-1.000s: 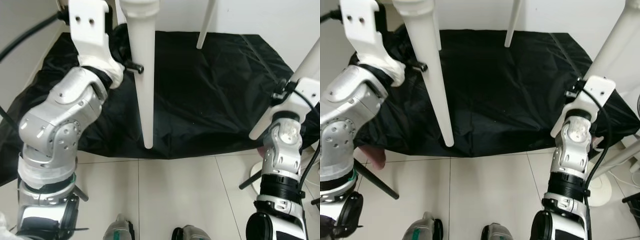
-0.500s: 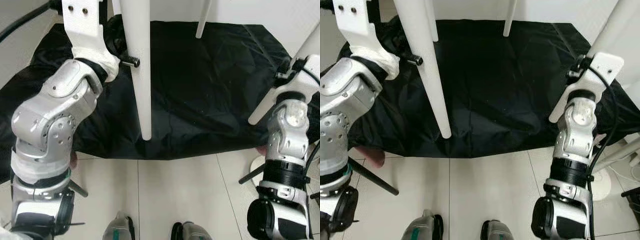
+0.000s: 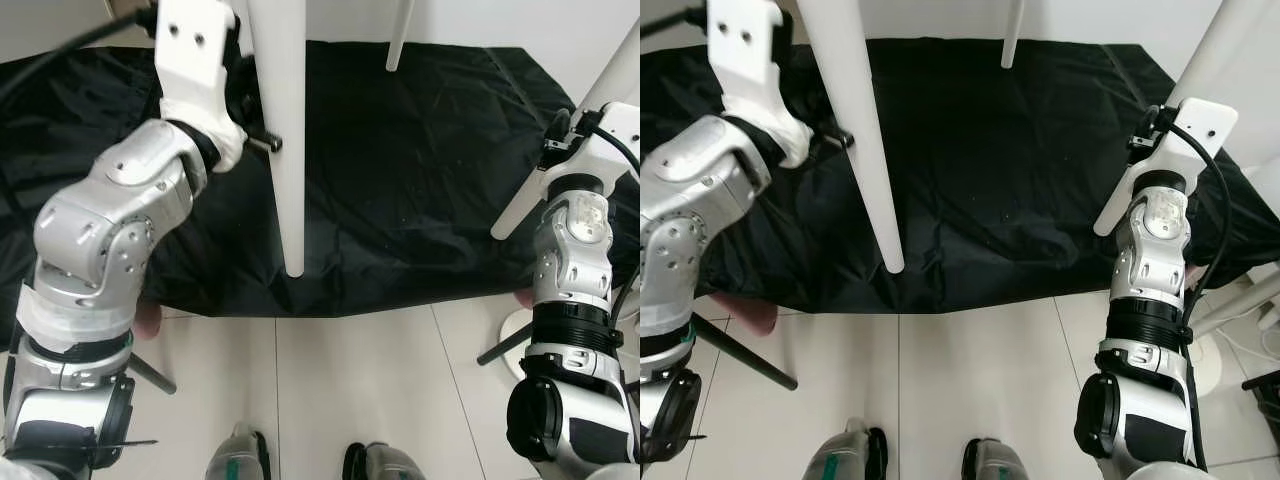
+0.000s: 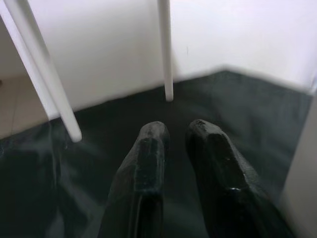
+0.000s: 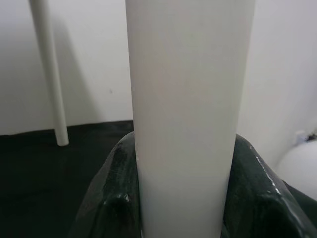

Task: Building children table

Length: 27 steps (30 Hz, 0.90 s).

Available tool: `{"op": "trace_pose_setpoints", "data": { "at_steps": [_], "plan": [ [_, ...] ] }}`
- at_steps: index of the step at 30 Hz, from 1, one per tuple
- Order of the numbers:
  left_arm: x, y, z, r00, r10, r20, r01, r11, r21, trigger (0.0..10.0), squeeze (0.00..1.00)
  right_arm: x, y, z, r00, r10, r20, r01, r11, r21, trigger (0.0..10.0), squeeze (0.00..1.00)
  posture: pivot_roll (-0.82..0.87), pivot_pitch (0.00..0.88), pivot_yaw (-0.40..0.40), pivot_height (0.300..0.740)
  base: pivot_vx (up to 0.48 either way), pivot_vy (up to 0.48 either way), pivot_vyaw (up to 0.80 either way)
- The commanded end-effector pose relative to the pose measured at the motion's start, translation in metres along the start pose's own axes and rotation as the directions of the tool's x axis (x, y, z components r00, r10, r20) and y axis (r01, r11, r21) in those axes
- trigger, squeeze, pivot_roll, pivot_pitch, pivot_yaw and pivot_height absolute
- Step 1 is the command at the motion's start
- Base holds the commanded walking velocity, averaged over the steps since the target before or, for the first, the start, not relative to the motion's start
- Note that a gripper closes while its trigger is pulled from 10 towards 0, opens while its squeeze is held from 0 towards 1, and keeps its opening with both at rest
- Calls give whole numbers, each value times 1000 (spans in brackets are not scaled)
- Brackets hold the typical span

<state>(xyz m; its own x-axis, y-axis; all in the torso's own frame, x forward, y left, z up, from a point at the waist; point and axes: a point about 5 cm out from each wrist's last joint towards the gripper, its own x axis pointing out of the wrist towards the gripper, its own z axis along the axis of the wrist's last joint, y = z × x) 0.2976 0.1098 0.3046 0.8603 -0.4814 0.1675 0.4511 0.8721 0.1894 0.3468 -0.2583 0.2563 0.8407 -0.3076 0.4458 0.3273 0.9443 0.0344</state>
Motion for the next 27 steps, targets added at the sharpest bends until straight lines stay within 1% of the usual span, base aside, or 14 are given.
{"op": "trace_pose_setpoints", "data": {
  "at_steps": [1, 4, 8, 14, 16, 17, 18, 19, 21, 23, 24, 25, 26, 27],
  "plan": [
    [-1, -5, -10, 997, -54, -54, 56, 998, 24, 10000, 0, -4, -3, -9, 999, 34, -14, -34, 999, 18, 10000, 0, 43, 161, 17, 740, 0, 0, 0],
    [-8, -12, -18, 990, -116, -80, 117, 993, 13, 10000, 0, -5, -7, -13, 994, 112, -8, -111, 993, 31, 10000, 0, 41, 161, 21, 740, 0, 0, 0],
    [-9, -13, -20, 988, -127, -89, 128, 992, 9, 10000, 0, -4, -8, -14, 992, 126, -4, -126, 992, 32, 10000, 0, 38, 160, 22, 740, 0, 0, 0],
    [-15, -15, -25, 974, -196, -113, 195, 981, -15, 10000, 0, 1, -3, -10, 985, 172, 19, -173, 984, 50, 10000, 0, 46, 156, 12, 740, 0, 0, 0],
    [-16, -14, -26, 974, -191, -119, 191, 981, -12, 10000, 0, 1, -3, -11, 984, 176, 20, -177, 983, 52, 10000, 0, 46, 156, 12, 740, 0, 0, 0],
    [-16, -12, -27, 976, -178, -124, 178, 984, -13, 10000, 933, 1, -3, -11, 984, 177, 20, -178, 983, 52, 10000, 820, 46, 156, 11, 740, 0, 0, 0],
    [-17, -9, -27, 979, -162, -125, 161, 987, -13, 10000, 1000, 2, -2, -11, 984, 179, 21, -180, 982, 57, 10000, 1000, 47, 154, 11, 740, 0, 0, 0],
    [-17, -9, -27, 979, -162, -125, 161, 987, -13, 10000, 1000, 2, -2, -11, 984, 179, 21, -180, 982, 57, 10000, 1000, 47, 154, 11, 740, 0, 0, 0],
    [-19, -2, -26, 988, -89, -122, 91, 996, 8, 10000, 1000, 2, -2, -11, 982, 184, 30, -186, 980, 65, 10000, 1000, 46, 153, 10, 740, 0, 0, 0],
    [-19, -2, -26, 988, -89, -122, 91, 996, 8, 10000, 1000, 2, -2, -11, 982, 184, 30, -186, 980, 65, 10000, 1000, 46, 153, 10, 740, 0, 0, 0],
    [-21, 3, -26, 991, -27, -133, 34, 998, 47, 10000, 1000, 2, -2, -10, 981, 191, 37, -193, 979, 71, 10000, 1000, 50, 152, 7, 740, 0, 0, 0],
    [-21, 3, -26, 991, -27, -133, 34, 998, 47, 10000, 1000, 2, -2, -10, 981, 191, 37, -193, 979, 71, 10000, 1000, 50, 152, 7, 740, 0, 0, 0],
    [-23, 11, -29, 987, 64, -149, -53, 996, 75, 10000, 953, 1, -1, -10, 978, 204, 45, -207, 976, 75, 10000, 1000, 51, 152, 6, 740, 0, 0, 0],
    [-25, 19, -29, 975, 170, -144, -156, 983, 99, 10000, 0, -1, -1, -9, 975, 218, 54, -221, 972, 81, 10000, 1000, 52, 152, 6, 740, 0, 0, 0]
  ]
}}
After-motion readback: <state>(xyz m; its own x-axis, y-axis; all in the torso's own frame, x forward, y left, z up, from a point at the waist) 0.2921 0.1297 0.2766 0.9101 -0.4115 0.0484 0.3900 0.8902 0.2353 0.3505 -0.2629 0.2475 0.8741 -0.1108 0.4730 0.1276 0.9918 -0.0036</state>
